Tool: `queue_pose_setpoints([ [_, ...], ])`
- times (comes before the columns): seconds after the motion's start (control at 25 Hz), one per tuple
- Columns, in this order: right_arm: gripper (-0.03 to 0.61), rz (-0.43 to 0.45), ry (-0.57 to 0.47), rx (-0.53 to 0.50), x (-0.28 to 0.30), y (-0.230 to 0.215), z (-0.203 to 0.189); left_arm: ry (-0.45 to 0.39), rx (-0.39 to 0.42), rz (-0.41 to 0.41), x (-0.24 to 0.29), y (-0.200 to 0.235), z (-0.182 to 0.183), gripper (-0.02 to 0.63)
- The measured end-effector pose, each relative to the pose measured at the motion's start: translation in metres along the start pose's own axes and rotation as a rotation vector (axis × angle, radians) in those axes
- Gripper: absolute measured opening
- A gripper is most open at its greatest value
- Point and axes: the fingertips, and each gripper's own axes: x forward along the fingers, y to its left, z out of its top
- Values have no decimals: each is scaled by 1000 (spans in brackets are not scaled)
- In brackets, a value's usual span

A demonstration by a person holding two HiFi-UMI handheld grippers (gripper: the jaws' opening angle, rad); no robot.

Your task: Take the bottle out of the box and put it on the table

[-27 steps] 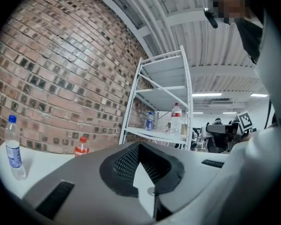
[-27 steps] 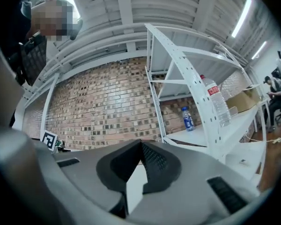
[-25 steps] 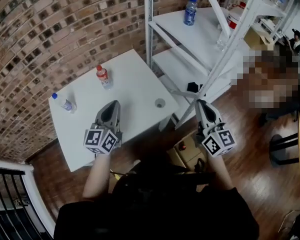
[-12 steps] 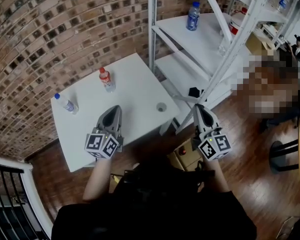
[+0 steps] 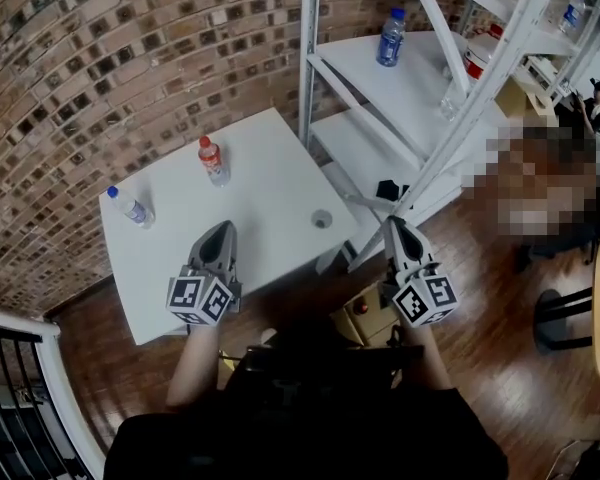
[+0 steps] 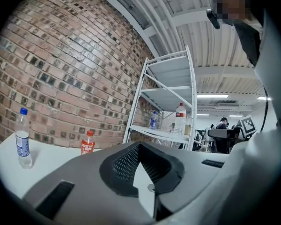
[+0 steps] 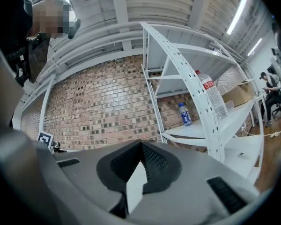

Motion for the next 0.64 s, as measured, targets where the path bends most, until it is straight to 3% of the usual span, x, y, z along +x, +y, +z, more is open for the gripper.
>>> queue_pose_setpoints([
  [0.64,2,-10,-3,-4,-12,-8,1,0,18,-32,6,-21,-2,5],
])
